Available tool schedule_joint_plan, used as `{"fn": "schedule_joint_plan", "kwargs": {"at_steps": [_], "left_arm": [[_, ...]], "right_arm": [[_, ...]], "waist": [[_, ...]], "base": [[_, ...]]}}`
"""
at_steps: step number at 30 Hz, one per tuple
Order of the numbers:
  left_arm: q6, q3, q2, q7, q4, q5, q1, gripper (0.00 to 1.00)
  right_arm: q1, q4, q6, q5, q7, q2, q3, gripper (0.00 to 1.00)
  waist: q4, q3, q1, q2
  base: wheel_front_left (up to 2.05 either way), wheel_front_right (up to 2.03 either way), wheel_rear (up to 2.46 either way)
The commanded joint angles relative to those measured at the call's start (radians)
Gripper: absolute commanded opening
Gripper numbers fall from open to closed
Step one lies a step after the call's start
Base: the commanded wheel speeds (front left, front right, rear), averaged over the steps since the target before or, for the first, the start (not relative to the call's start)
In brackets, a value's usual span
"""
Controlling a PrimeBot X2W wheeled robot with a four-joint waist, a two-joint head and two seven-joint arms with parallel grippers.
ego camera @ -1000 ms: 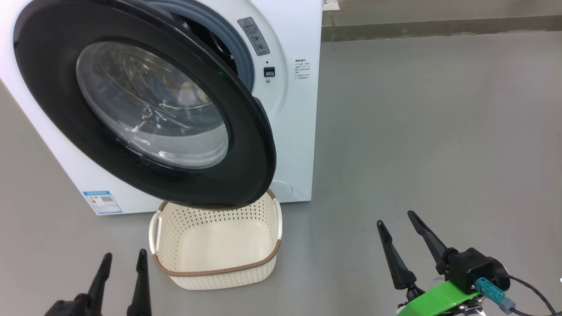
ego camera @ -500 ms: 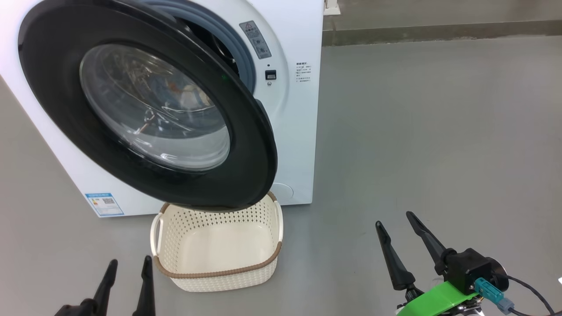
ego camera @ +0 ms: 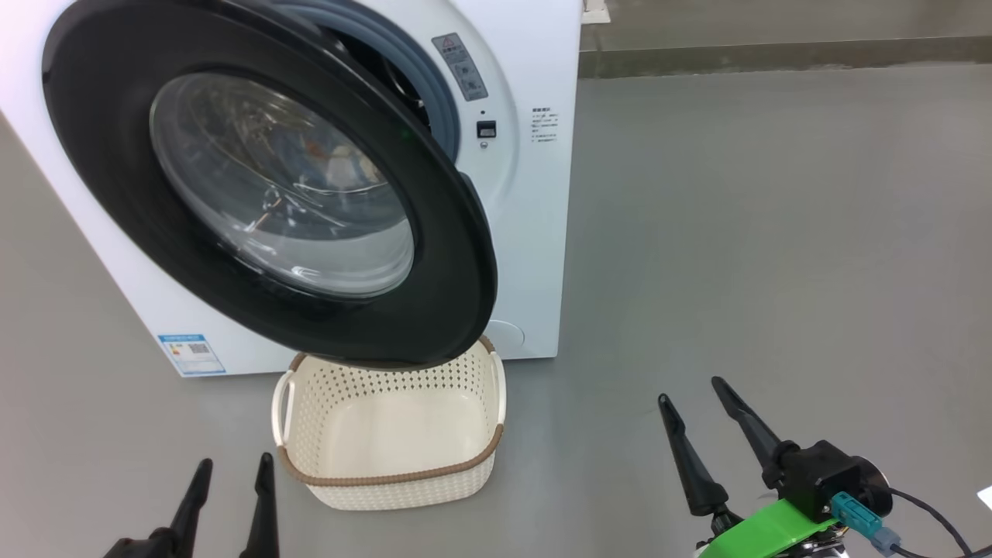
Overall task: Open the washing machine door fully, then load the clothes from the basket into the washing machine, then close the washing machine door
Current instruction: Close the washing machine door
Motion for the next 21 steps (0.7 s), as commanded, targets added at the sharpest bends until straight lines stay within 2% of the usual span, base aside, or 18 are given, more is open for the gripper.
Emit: {"fn": "schedule_joint_plan", "kwargs": {"at_steps": [1,8,21], "left_arm": [[-0.003,0.023,0.004,-0.006,-0.026,0.010,-0.031,1.00],[-0.003,0.009,0.001,-0.006,-0.029,0.006,-0.044,1.00],[-0.003,-0.051,-0.010,-0.006,-0.020,-0.016,-0.137,1.00]], "right_arm": [[-0.015,-0.022,0.003,0.000,-0.005,0.004,0.033,0.00],[-0.051,-0.021,0.003,-0.034,-0.005,0.001,0.061,0.00],[-0.334,0.051,0.003,-0.017,-0.005,-0.148,0.350,0.00]], "waist": [[0.011,0.007,0.0000,0.0000],[0.048,0.034,0.0000,0.0000],[0.166,0.177,0.0000,0.0000]], "base": [[0.00,0.00,0.00],[0.00,0.00,0.00],[0.00,0.00,0.00]]}}
